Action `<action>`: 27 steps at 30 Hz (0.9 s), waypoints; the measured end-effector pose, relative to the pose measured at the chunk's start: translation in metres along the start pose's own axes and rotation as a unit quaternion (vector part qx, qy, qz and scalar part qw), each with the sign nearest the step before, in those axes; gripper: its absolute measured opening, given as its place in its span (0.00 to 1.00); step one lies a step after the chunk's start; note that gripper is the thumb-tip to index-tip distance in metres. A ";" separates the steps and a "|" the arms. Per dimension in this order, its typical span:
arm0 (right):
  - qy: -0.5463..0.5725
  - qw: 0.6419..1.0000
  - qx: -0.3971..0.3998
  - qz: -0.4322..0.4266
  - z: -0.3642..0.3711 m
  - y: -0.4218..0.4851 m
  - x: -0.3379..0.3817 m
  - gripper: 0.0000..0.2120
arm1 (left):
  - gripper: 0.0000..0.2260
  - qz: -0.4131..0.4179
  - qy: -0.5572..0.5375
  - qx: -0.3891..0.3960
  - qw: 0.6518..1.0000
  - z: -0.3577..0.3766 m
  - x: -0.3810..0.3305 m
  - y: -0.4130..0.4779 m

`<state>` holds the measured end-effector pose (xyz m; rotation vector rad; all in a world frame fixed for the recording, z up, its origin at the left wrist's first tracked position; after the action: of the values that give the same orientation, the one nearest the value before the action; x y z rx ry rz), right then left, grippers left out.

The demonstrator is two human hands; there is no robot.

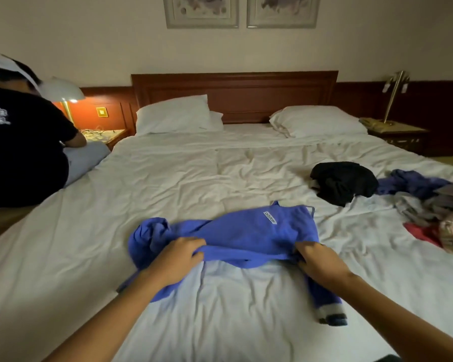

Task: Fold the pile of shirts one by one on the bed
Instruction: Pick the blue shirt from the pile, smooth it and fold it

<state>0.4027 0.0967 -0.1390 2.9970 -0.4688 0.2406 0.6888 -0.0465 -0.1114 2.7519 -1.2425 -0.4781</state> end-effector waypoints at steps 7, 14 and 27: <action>0.213 0.930 -0.296 -0.037 -0.128 0.007 0.015 0.09 | 0.06 -0.048 -0.161 -0.227 0.959 -0.120 0.006 0.010; 0.178 0.906 -0.364 -0.121 -0.241 -0.013 0.048 0.08 | 0.07 0.010 -0.134 -0.393 0.909 -0.224 -0.002 0.000; 0.114 0.915 -0.292 -0.253 -0.358 0.044 0.080 0.25 | 0.17 0.089 -0.133 -0.261 0.952 -0.315 0.011 0.066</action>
<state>0.4136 0.0744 0.2292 2.3495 0.2331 0.3245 0.7479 -0.1146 0.1982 2.1631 -1.1851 -1.0158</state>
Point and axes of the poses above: each hand's wrist, its own y-axis towards the middle knuckle, its own z-axis out of the palm, x = y × z, the point moved 6 cm from there along y, towards the middle knuckle, and after that the axes turned 7 degrees about y, right-handed, at the moved point
